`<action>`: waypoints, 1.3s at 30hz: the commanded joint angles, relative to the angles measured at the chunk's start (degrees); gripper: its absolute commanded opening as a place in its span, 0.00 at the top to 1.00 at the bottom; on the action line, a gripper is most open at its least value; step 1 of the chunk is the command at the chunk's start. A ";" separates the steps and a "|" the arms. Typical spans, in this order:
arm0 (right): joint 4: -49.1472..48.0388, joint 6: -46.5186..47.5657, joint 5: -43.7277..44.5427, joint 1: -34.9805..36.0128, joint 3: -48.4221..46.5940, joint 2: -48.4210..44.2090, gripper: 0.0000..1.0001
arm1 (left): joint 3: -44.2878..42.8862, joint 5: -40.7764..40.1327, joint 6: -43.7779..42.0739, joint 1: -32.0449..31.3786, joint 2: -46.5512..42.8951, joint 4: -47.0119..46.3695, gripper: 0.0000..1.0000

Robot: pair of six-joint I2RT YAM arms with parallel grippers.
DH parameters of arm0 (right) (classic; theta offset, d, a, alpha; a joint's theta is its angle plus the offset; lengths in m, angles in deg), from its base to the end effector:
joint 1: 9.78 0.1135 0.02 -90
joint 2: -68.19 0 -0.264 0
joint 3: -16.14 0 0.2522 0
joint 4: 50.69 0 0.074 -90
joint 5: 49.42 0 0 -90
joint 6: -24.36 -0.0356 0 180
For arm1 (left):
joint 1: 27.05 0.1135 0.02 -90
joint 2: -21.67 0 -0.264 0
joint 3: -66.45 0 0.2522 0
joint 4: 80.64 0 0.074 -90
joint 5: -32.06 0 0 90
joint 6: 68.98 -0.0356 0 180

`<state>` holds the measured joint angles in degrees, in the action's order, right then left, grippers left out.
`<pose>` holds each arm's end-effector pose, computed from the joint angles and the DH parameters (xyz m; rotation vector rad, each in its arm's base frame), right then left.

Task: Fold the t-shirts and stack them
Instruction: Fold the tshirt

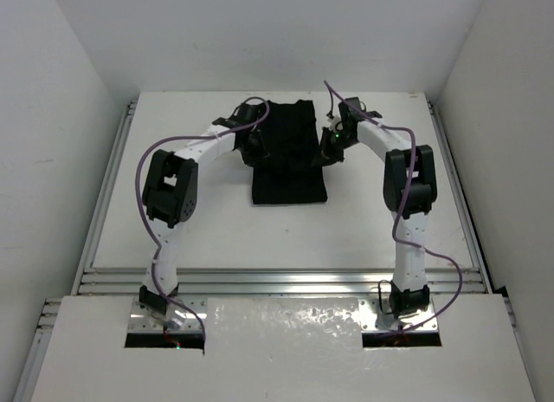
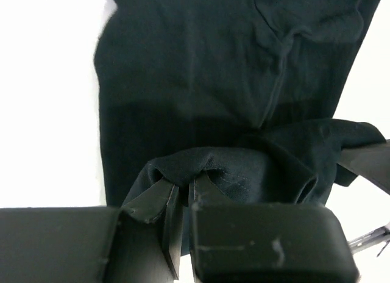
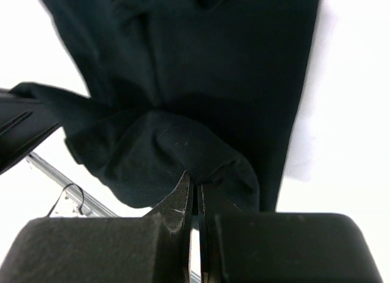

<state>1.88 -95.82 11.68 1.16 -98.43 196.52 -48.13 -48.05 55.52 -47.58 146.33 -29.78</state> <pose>0.4591 0.1063 0.1643 0.3190 2.7873 0.8821 0.4393 -0.1711 0.1912 -0.2703 2.7078 -0.5345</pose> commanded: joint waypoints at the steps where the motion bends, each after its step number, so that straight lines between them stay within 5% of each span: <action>1: -0.93 0.91 -1.68 -0.83 -6.30 2.87 1.00 | -2.98 -1.36 1.79 0.93 0.58 -1.50 1.00; 9: -3.21 -0.06 -1.15 -2.06 -7.38 4.55 0.96 | -3.25 -1.10 4.61 2.25 2.16 -3.61 1.00; 11: -2.69 -0.06 -1.59 -2.24 -8.95 6.13 0.86 | -3.77 -0.31 5.31 2.78 2.78 -3.62 0.97; 12: -2.34 0.11 -1.85 -2.33 -9.92 6.92 0.82 | -3.86 -0.22 5.49 2.87 2.78 -3.62 0.83; 15: -2.50 -0.85 -2.12 -2.85 -11.68 7.37 0.61 | -4.30 -0.40 5.93 3.04 2.00 -4.32 0.71; 17: -4.61 -2.78 -4.05 -3.73 -11.60 6.06 0.37 | -4.39 -0.22 5.93 3.31 0.85 -6.50 0.67; 18: -5.14 -3.48 -4.66 -3.99 -12.03 5.70 0.35 | -4.48 0.21 5.75 3.40 -0.46 -7.56 0.63; 19: -5.67 -4.53 -5.80 -4.17 -13.25 5.35 0.24 | -4.65 1.26 5.67 3.66 -1.08 -10.01 0.57; 20: -5.67 -4.80 -5.81 -4.26 -14.22 5.17 0.01 | -5.09 1.71 5.32 3.83 -1.70 -10.81 0.56; 23: -6.11 -4.81 -8.70 -4.09 -14.77 4.04 0.01 | -6.41 -0.21 4.61 3.84 -3.98 -12.58 0.54; 28: -24.44 -6.30 -11.69 -3.56 7.71 -9.66 0.01 | 4.99 -0.22 2.16 2.70 -12.85 -20.31 0.63; 29: -25.70 -6.56 -13.35 -3.47 9.74 -10.72 0.01 | 8.15 0.13 2.06 2.43 -14.87 -20.40 0.77; 31: -26.06 -6.66 -16.78 -2.34 14.05 -12.57 0.07 | 10.89 1.88 2.24 1.47 -16.28 -19.97 0.88; 32: -27.11 -6.48 -17.49 -1.89 18.42 -13.45 0.15 | 13.69 1.54 2.50 0.94 -17.77 -19.53 1.00; 37: -44.23 -12.89 -21.36 -0.65 29.54 -14.62 1.00 | 22.06 3.46 4.34 -1.88 -18.59 -24.70 1.00; 39: -47.14 -15.52 -24.34 -0.83 26.65 -8.58 1.00 | 23.20 7.32 5.22 -1.88 -16.65 -28.02 1.00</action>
<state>-32.35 -107.16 -7.34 0.83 -69.89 182.55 -26.75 -45.15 59.30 -48.92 127.62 -51.70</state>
